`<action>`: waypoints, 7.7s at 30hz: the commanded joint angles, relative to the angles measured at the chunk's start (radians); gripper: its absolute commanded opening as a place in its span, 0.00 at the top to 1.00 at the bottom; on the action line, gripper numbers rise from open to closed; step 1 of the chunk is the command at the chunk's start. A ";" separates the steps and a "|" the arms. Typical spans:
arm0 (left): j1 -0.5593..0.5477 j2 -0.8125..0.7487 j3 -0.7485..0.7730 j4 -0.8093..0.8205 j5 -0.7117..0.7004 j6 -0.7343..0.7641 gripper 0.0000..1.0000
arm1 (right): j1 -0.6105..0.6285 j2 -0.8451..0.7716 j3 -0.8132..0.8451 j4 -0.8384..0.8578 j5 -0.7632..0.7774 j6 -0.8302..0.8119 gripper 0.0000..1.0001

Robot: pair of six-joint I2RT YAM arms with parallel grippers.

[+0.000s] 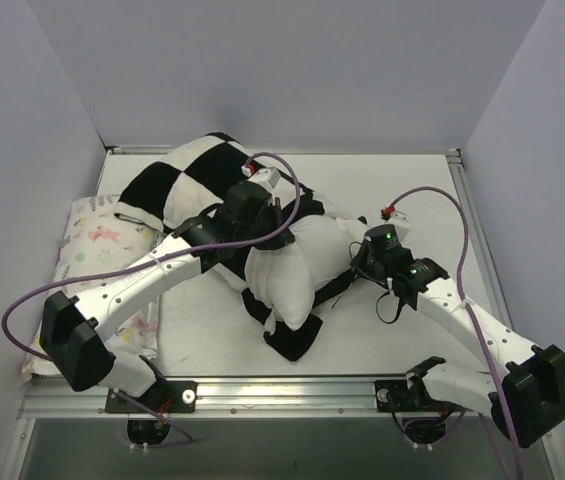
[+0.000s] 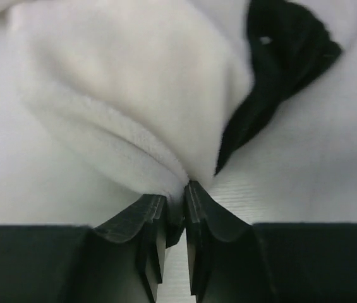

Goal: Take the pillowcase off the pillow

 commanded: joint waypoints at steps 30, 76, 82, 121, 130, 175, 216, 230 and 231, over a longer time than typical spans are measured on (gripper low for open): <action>-0.070 -0.424 -0.229 0.181 -0.021 -0.070 1.00 | -0.474 0.336 0.200 0.219 -0.505 0.048 0.56; -0.180 0.411 0.491 0.196 0.005 -0.066 1.00 | -0.137 -0.313 -0.201 0.025 -0.255 -0.108 0.00; -0.203 0.424 0.512 0.195 0.002 -0.069 1.00 | -0.138 -0.259 -0.227 0.156 -0.301 -0.076 0.06; -0.206 0.079 -0.007 0.009 -0.566 0.079 0.96 | -0.255 -0.227 0.103 -0.148 -0.208 -0.120 1.00; 0.114 -0.108 -0.142 -0.097 -0.653 0.001 1.00 | -0.419 -0.213 0.252 -0.223 -0.270 -0.113 1.00; -0.162 -0.198 -0.388 0.115 -0.398 -0.070 0.81 | -0.392 0.201 -0.138 0.479 -0.450 -0.062 1.00; 0.200 0.529 0.722 -0.355 -0.288 0.304 1.00 | -0.108 -0.282 0.074 -0.079 0.134 -0.278 1.00; 0.435 0.412 0.544 -0.211 -0.179 0.250 1.00 | -0.395 -0.249 0.122 -0.150 -0.054 -0.228 1.00; 0.420 0.408 0.544 -0.204 -0.168 0.256 0.97 | -0.393 -0.236 0.117 -0.136 -0.063 -0.223 1.00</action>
